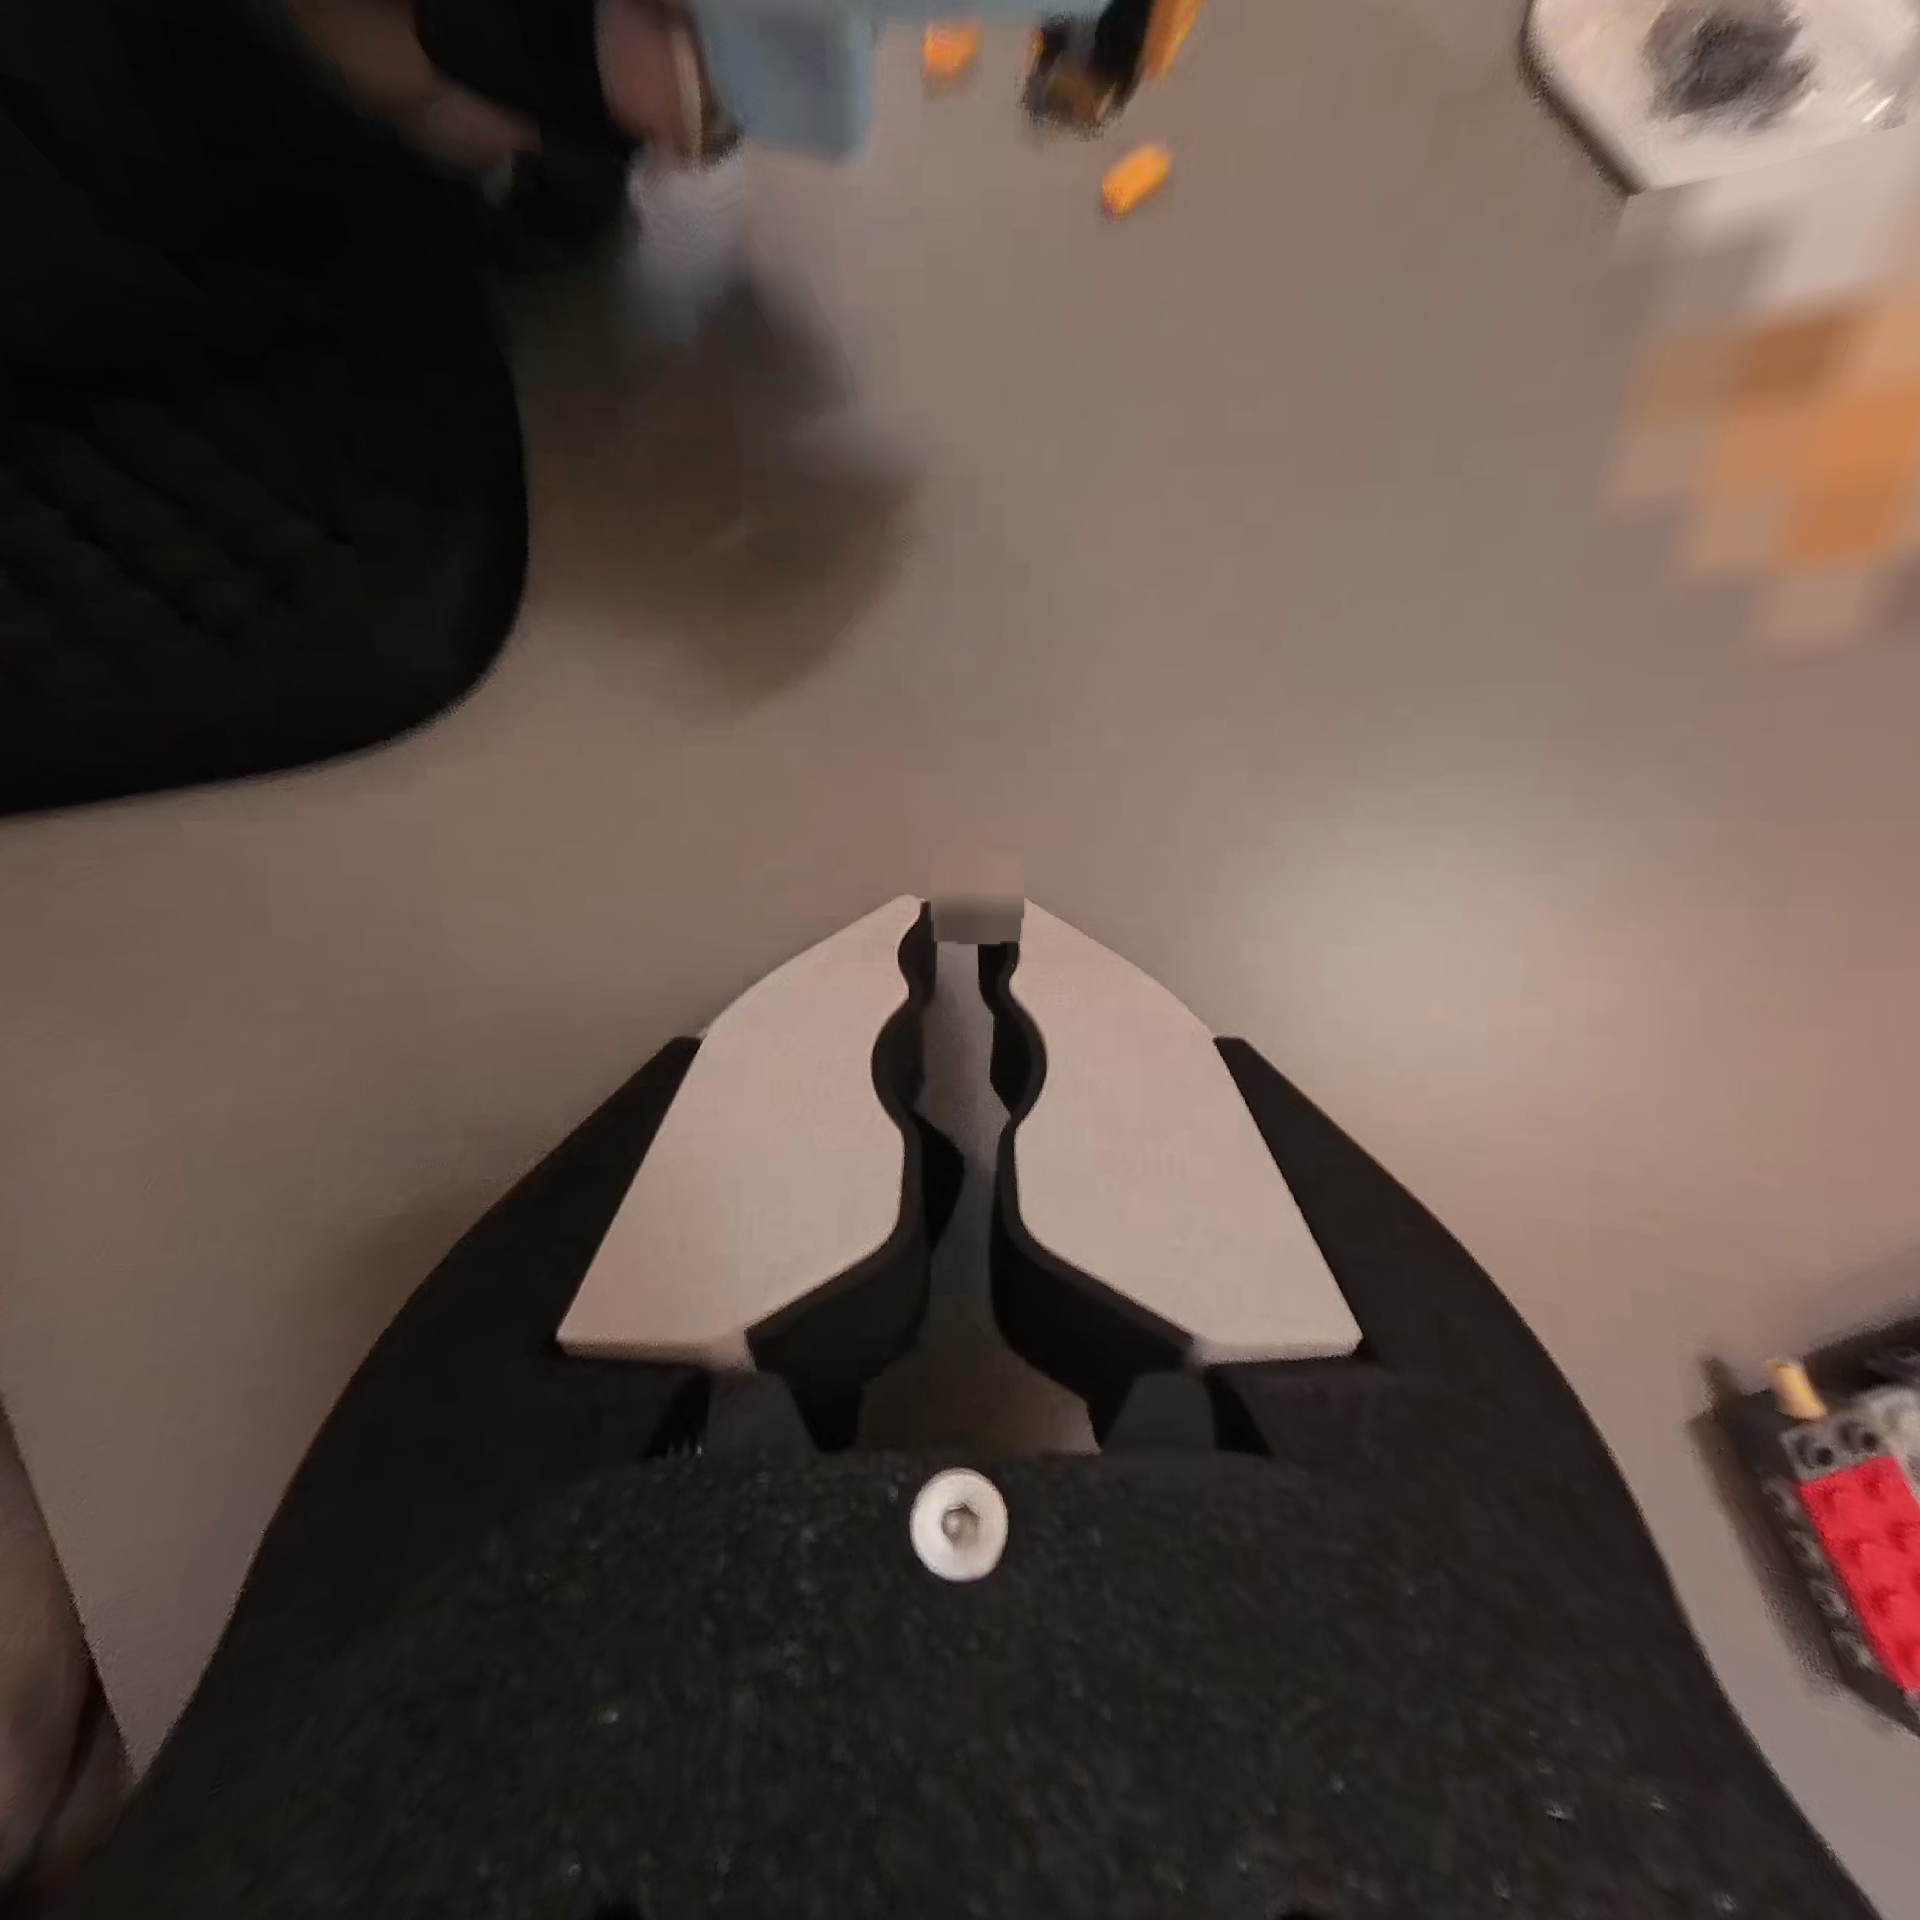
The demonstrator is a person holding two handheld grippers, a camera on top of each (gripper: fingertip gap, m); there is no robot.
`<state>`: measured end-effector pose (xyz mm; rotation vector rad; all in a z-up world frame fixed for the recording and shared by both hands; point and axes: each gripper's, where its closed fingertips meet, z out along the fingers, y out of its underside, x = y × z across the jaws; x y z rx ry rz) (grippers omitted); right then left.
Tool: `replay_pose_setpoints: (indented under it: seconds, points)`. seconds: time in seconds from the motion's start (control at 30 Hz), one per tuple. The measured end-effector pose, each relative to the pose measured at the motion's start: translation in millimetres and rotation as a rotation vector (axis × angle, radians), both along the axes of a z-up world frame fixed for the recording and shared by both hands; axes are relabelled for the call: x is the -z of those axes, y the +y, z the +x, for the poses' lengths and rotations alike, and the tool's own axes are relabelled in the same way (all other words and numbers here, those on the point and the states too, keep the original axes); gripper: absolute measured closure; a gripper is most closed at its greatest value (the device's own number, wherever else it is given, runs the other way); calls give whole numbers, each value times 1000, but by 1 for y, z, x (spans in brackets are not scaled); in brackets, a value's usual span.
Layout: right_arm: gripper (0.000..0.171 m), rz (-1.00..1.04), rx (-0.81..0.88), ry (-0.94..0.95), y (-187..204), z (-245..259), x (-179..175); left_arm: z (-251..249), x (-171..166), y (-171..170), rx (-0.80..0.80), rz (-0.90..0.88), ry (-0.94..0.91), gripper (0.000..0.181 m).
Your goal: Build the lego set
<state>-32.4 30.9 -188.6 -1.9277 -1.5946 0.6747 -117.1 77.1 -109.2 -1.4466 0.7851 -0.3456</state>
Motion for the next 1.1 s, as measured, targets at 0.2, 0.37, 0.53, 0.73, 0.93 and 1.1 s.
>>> replay_pose_setpoints:
  seconds: [0.2, 0.37, 0.53, 0.73, 0.93, 1.1]
  points:
    - [164, -9, 36, 244, 29, -21, -65, -12, -16, 5, -86, -10, -115, 155]
    - [164, 11, -7, 307, 44, -33, -106, -15, -36, 6, -142, -19, -212, 155]
    - [164, 69, -58, 297, 53, -34, -144, 3, -50, 2, -198, -89, -301, 155]
    - [164, 103, -109, 233, 60, -31, -176, 26, -42, -3, -325, -124, -385, 155]
    - [164, 60, -164, 116, 54, -33, -182, 30, -38, -1, -407, -114, -438, 155]
    - [164, -28, -158, 73, 49, -41, -167, 23, -26, 2, -423, -125, -442, 155]
